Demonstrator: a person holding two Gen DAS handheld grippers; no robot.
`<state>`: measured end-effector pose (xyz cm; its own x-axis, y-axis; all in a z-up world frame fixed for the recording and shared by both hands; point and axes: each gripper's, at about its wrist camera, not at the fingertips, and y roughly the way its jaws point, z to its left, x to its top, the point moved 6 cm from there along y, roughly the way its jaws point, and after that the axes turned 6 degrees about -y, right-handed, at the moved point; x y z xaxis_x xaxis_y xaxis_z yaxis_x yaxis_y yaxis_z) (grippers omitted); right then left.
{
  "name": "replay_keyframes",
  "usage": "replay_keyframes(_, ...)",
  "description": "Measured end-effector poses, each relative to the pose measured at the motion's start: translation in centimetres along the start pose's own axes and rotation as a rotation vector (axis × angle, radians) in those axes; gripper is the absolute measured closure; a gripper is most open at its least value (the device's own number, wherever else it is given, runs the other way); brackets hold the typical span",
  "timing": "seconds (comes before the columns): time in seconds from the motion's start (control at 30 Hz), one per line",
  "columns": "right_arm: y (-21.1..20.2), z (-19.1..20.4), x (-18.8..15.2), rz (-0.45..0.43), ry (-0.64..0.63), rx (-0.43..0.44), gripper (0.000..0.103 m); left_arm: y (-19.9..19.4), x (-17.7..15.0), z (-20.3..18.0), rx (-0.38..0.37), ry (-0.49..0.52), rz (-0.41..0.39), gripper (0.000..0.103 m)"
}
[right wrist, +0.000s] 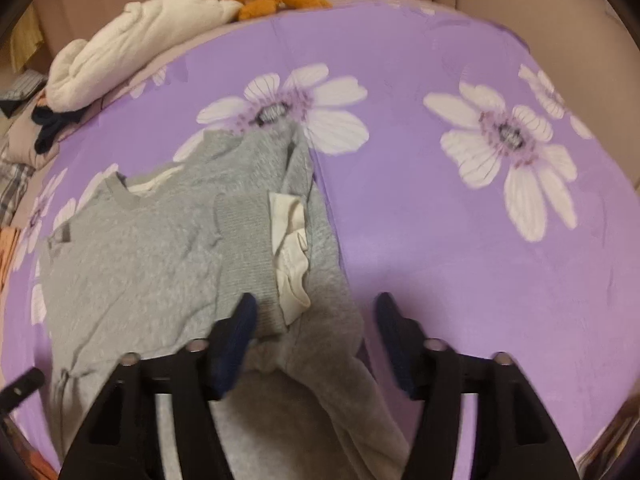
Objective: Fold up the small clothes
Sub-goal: 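Move both grippers to the sweatshirt's ribbed hem and grasp it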
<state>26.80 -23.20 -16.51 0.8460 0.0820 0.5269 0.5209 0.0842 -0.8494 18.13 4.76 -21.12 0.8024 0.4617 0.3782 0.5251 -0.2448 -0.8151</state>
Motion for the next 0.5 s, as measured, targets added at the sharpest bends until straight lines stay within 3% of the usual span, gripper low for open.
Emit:
replay_keyframes(0.13,-3.4,0.4,0.3,-0.078,-0.044,0.019,0.03,-3.4,-0.1,-0.4,-0.016,0.022,-0.076,0.014)
replay_keyframes(0.23,-5.8,0.6,0.4,-0.141,-0.071,0.023,0.009,-5.9,-0.6,-0.7,-0.042,0.038,-0.126,0.004)
replay_keyframes(0.33,-8.6,0.6,-0.1,-0.212,-0.095,0.058,0.009,-7.2,-1.8,-0.4,-0.039,0.06,-0.136,0.002)
replay_keyframes(0.5,-10.6,-0.6,-1.9,-0.234,-0.08,0.126,0.009,-7.3,-4.7,1.3,-0.041,0.04,-0.087,0.002)
